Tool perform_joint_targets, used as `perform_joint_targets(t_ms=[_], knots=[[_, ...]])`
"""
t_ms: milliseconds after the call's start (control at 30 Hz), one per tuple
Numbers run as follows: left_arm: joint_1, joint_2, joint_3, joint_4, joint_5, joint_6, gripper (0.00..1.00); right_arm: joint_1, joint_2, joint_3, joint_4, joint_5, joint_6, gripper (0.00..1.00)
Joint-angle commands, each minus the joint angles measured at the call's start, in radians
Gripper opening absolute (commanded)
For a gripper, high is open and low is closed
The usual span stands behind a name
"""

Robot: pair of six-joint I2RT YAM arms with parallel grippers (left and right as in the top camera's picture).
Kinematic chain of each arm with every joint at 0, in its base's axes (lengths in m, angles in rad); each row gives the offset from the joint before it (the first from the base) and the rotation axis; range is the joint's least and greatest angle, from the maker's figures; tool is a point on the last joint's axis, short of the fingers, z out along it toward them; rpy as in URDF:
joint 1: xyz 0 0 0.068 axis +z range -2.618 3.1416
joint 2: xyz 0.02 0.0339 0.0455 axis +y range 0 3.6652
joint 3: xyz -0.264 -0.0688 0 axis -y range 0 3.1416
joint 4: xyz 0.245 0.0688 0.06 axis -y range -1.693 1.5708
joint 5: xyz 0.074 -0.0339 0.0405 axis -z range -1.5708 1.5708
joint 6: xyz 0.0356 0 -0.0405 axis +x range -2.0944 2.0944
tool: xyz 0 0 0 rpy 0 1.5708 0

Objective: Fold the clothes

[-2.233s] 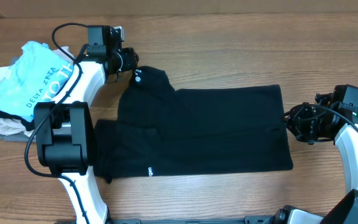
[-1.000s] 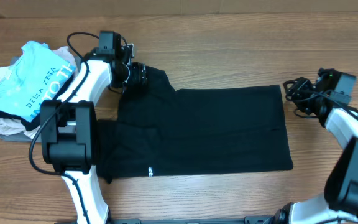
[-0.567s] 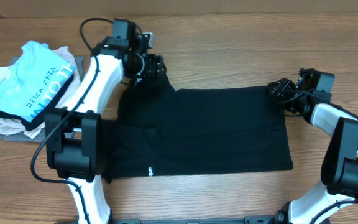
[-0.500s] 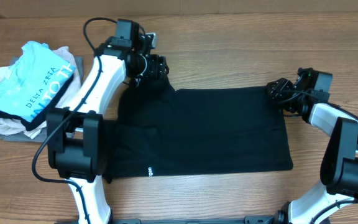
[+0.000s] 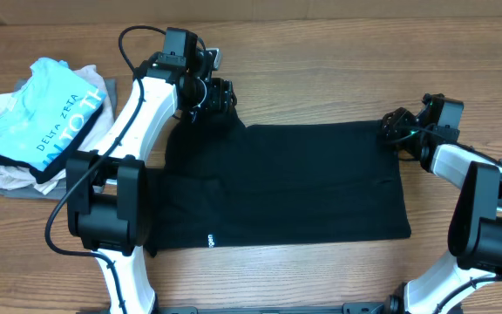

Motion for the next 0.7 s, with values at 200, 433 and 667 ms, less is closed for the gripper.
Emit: perform_joint_targets(t_ms=[200, 433, 667], knots=[[-0.001, -0.021, 0.01, -0.011, -0.008, 0.02, 0.71, 0.019, 0.075, 0.016, 0.026, -0.024, 0.038, 0.33], [-0.001, -0.021, 0.01, -0.009, -0.008, 0.02, 0.72, 0.005, 0.036, 0.016, -0.017, -0.032, 0.036, 0.06], [-0.002, -0.02, 0.01, 0.008, -0.008, 0.024, 0.73, -0.012, -0.116, 0.016, -0.097, -0.089, 0.006, 0.04]])
